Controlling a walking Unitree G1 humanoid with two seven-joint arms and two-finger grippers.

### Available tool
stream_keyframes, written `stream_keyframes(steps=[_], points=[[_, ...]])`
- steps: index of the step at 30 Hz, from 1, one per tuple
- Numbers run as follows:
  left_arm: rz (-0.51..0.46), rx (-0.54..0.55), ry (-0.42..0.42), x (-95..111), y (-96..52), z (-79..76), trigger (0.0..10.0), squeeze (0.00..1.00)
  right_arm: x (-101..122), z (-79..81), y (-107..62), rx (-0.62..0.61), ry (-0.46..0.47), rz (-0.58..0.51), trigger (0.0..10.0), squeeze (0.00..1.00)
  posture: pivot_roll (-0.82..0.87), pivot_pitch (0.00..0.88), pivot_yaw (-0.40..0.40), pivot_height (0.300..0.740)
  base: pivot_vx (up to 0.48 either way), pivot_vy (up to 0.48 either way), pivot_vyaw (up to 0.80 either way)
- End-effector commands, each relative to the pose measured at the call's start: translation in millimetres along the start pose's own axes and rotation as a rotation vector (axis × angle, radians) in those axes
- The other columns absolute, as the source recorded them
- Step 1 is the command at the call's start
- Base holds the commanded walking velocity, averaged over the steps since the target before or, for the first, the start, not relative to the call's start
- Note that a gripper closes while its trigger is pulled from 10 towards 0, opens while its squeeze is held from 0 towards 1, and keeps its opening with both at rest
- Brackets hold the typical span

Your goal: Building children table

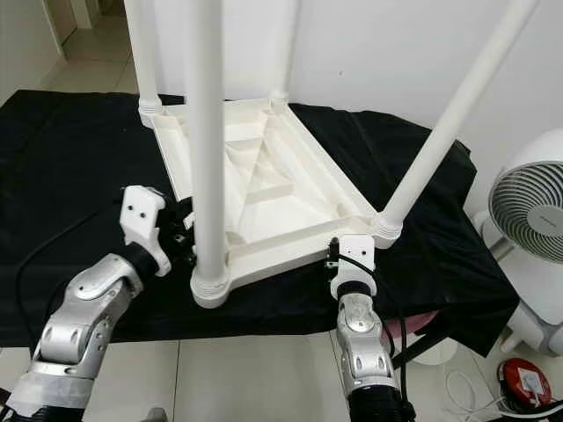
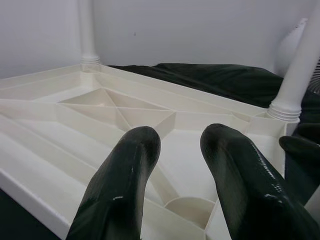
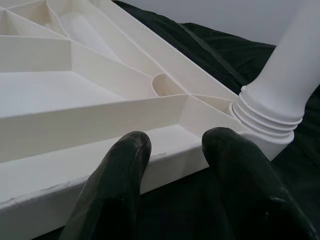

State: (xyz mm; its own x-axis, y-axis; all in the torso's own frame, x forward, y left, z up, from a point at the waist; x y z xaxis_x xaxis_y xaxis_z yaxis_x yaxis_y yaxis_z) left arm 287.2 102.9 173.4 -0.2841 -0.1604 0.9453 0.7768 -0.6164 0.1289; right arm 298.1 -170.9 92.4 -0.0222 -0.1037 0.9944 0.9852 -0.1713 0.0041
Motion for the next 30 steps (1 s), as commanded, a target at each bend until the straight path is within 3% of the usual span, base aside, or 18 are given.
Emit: stream_keyframes(steps=[1, 7, 11, 12, 14, 15, 16, 25, 26, 30], points=[[-0.060, -0.135, -0.019, 8.7, 12.1, -18.3, 10.0, 0.00, -9.6, -2.9, -1.6, -0.038, 0.043, 0.049, 10.0, 0.00, -0.04, 0.000, -0.065, 0.740, 0.000, 0.000, 0.00], [-0.105, -0.240, -0.024, 16.4, 21.3, -36.6, 10.0, 0.00, -10.2, 0.4, 4.9, -0.086, 0.185, 0.054, 10.0, 0.00, -0.04, 0.000, -0.055, 0.740, 0.000, 0.000, 0.00], [-0.117, -0.271, -0.018, 18.7, 23.2, -41.5, 10.0, 0.00, -11.5, 0.0, 6.5, -0.120, 0.238, 0.063, 10.0, 0.00, -0.05, 0.000, -0.053, 0.740, 0.000, 0.000, 0.00], [-0.126, -0.286, -0.013, 20.8, 25.0, -43.8, 10.0, 0.00, -13.3, 0.1, 8.0, -0.138, 0.304, 0.075, 10.0, 0.00, -0.04, 0.000, -0.053, 0.740, 0.000, 0.000, 0.00], [-0.129, -0.289, -0.013, 21.3, 25.7, -43.8, 10.0, 0.00, -13.6, -0.2, 9.0, -0.145, 0.312, 0.079, 10.0, 0.00, -0.04, 0.000, -0.053, 0.740, 0.000, 0.000, 0.00], [-0.132, -0.291, -0.012, 21.8, 26.4, -43.5, 10.0, 0.00, -13.1, -0.7, 10.2, -0.147, 0.329, 0.078, 10.0, 0.09, -0.05, 0.000, -0.053, 0.740, 0.000, 0.000, 0.00], [-0.134, -0.291, -0.012, 22.2, 27.1, -42.9, 10.0, 0.00, -11.6, -1.1, 12.0, -0.145, 0.333, 0.074, 10.0, 1.00, -0.04, 0.000, -0.053, 0.740, 0.000, 0.000, 0.00], [-0.145, -0.295, -0.010, 25.0, 30.3, -43.8, 10.0, 0.00, -1.7, -7.8, 26.3, -0.157, 0.380, 0.055, 10.0, 1.00, -0.05, 0.000, -0.054, 0.740, 0.000, 0.000, 0.00], [-0.150, -0.298, -0.012, 26.2, 31.2, -45.0, 10.0, 0.00, -0.1, -8.9, 30.2, -0.160, 0.404, 0.062, 10.0, 0.00, -0.05, 0.000, -0.055, 0.740, 0.000, 0.000, 0.00], [-0.162, -0.311, -0.012, 29.4, 33.0, -48.1, 10.0, 0.00, 5.3, -9.8, 37.9, -0.149, 0.426, 0.057, 10.0, 0.00, -0.04, 0.000, -0.056, 0.740, 0.000, 0.000, 0.00]])
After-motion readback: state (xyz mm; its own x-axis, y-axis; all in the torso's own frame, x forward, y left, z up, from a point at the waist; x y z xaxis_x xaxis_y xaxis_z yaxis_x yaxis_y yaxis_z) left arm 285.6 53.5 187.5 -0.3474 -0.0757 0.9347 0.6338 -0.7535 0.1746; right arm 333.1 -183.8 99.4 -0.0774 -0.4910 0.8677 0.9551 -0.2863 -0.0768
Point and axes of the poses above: a point about 5 cm out from each wrist's last joint towards the gripper, its own y axis pointing out of the wrist towards the gripper, its own x axis along the axis of the wrist's last joint, z = x × y, the point moved 1 cm from there along y, pointing out of the wrist towards the gripper, and after that the axes turned 14 degrees about y, right-handed, at the moved point
